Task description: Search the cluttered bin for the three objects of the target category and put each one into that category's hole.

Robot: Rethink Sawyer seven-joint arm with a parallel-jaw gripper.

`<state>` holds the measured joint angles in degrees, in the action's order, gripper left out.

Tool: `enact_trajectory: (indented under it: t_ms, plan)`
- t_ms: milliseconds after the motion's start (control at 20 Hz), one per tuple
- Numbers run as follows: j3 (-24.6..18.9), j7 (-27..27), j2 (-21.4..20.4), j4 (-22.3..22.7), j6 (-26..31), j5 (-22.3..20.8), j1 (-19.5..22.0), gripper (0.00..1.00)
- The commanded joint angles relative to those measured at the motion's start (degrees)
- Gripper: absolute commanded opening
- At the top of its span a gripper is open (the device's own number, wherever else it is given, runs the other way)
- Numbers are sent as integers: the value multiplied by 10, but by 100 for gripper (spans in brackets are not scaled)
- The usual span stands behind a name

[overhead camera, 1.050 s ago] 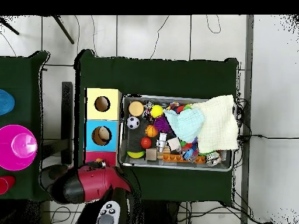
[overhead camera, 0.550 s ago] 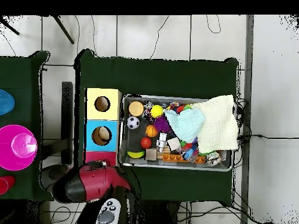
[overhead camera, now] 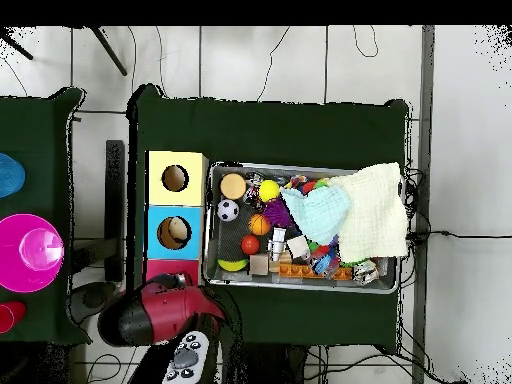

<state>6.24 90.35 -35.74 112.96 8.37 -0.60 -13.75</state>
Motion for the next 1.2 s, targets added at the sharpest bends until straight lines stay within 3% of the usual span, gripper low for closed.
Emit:
enact_trajectory:
  t_ms: [50, 700, 750, 1200]
  plan:
    - [-17, 146, 30, 30, -39, 27, 18, 0]
    - [-19, 141, 26, 31, -28, 32, 20, 0]
    - [-19, 141, 26, 32, -28, 32, 20, 100]
    - [-17, 141, 25, 30, -28, 36, 18, 100]
